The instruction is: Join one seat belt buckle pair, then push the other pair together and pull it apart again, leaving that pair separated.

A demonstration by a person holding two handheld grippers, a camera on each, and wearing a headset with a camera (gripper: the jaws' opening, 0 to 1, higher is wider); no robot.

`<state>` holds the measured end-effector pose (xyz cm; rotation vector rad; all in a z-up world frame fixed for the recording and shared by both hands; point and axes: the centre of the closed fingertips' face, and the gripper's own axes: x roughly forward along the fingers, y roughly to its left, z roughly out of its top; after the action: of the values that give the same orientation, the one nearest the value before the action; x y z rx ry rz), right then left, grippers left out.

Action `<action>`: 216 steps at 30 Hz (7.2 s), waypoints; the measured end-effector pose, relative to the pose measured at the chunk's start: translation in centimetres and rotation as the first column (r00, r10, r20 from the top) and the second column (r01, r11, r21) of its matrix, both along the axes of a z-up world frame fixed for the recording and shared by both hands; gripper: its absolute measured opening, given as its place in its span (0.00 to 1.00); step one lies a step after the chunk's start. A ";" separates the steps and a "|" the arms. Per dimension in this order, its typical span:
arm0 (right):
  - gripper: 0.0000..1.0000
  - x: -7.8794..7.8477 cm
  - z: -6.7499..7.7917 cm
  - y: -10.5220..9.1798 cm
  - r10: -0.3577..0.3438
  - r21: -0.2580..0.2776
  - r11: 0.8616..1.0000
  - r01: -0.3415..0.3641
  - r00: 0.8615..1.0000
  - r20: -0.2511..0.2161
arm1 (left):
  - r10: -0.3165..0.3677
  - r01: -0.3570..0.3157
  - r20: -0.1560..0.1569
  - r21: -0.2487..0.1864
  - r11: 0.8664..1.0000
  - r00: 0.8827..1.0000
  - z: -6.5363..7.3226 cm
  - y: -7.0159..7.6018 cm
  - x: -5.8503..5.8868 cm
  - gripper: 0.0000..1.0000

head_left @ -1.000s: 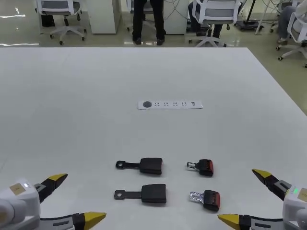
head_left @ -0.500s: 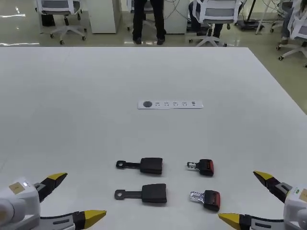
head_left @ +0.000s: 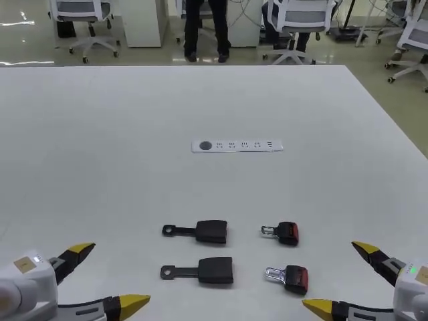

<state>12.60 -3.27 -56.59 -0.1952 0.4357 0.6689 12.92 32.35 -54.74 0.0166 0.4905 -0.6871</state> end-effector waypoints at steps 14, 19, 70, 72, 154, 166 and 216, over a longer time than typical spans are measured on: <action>0.95 -0.2 0.3 0.2 -0.011 0.009 1.000 0.011 1.000 -0.002 | 0.000 0.000 0.004 0.002 1.000 1.000 -0.1 0.0 -0.1 0.98; 0.95 -0.6 0.5 0.7 -0.009 0.008 1.000 0.009 1.000 -0.005 | -0.006 0.006 0.004 0.004 1.000 1.000 0.1 -0.4 -0.3 0.98; 0.90 2.5 -4.9 2.3 0.056 -0.034 0.998 -0.060 0.992 -0.117 | -0.133 0.135 -0.053 0.024 0.991 0.990 -3.3 -5.9 2.4 0.95; 0.89 2.7 -5.1 2.4 0.061 -0.039 0.997 -0.066 0.990 -0.125 | -0.142 0.144 -0.054 0.026 0.989 0.988 -3.8 -5.9 2.7 0.94; 0.37 3.2 -11.4 4.1 0.332 -0.168 0.901 -0.401 0.884 -0.329 | -0.669 0.684 -0.157 0.252 0.684 0.727 -13.8 -14.6 5.3 0.33; 0.35 4.0 -11.7 4.7 0.412 -0.201 0.843 -0.498 0.840 -0.353 | -0.683 0.702 -0.171 0.253 0.665 0.710 -14.0 -14.1 5.4 0.33; 0.35 5.2 -12.6 12.5 0.520 -0.135 0.807 -0.574 0.801 -0.297 | -0.685 0.712 -0.201 0.271 0.648 0.700 -14.5 -14.1 5.3 0.32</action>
<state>17.80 9.21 -69.18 -0.4649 0.7059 1.2337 18.19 18.24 -69.20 0.5320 0.6820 -1.3751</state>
